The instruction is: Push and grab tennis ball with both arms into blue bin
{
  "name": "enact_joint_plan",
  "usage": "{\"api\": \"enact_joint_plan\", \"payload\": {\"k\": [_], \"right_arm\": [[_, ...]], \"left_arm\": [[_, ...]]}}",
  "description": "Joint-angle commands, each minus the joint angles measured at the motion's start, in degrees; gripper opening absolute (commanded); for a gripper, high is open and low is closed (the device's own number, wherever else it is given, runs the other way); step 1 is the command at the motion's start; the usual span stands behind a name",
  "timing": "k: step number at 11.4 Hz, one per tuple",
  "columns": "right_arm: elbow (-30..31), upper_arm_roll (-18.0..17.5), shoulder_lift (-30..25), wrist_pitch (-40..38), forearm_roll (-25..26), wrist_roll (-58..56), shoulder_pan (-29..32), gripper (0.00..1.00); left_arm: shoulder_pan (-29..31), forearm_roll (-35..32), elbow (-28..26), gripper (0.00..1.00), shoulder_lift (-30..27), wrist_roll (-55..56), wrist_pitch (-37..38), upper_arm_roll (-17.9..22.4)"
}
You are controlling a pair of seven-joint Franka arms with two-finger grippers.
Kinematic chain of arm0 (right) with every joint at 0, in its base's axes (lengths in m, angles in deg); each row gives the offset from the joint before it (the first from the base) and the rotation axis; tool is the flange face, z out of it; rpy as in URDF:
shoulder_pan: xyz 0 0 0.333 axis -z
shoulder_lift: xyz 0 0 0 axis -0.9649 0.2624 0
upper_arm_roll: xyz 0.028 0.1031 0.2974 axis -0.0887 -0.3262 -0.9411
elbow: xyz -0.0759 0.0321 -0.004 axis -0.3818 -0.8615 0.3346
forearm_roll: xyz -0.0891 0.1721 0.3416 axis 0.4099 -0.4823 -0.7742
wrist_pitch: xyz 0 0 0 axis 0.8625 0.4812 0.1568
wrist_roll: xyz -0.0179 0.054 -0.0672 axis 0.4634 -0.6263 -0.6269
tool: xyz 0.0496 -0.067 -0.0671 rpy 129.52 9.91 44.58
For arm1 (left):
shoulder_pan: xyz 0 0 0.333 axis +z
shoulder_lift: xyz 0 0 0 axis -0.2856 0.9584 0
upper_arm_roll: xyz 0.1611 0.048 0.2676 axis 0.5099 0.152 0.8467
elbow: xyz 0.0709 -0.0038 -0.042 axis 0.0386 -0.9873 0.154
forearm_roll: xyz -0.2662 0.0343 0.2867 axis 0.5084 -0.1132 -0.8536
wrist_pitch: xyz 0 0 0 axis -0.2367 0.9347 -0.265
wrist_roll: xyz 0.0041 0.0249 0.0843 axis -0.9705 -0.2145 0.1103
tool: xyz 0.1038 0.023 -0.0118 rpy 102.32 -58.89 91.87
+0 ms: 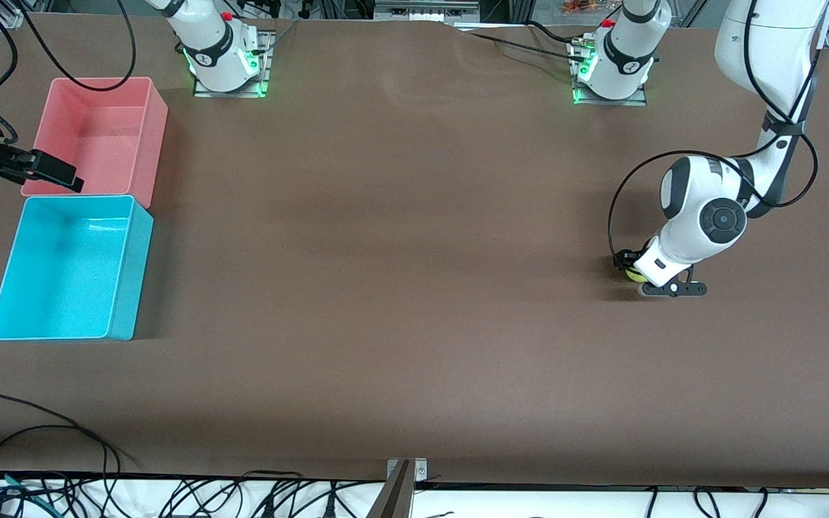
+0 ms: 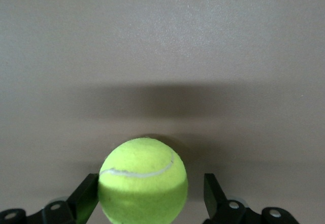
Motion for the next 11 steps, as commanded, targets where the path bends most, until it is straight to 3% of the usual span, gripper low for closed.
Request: {"api": "enact_joint_plan", "payload": {"k": [1,4,5,6,7,11], "right_arm": [[-1.3,-0.2,0.5,-1.0,0.3,-0.1,0.1,1.0],[-1.3,-0.2,0.6,-1.0,0.4,-0.4,0.1,1.0],[-1.3,-0.2,0.6,-1.0,0.4,-0.3,0.1,1.0],[-1.3,-0.2,0.6,-1.0,0.4,-0.2,0.1,1.0],[-1.3,-0.2,0.7,-1.0,0.4,-0.1,0.1,1.0],[-1.3,-0.2,0.8,-1.1,0.4,-0.1,0.1,1.0]], "left_arm": [[-0.9,-0.7,0.2,0.52,0.2,0.3,-0.6,0.9],[-0.9,-0.7,0.2,0.51,0.2,0.3,-0.6,0.9],[-0.9,-0.7,0.2,0.58,0.2,0.4,-0.6,0.9],[-0.9,-0.7,0.2,0.9,0.1,0.4,-0.6,0.9],[-1.0,-0.7,0.1,1.0,-0.2,0.3,-0.4,0.9],[-1.5,-0.7,-1.1,1.0,-1.7,0.3,0.2,0.9]]}}
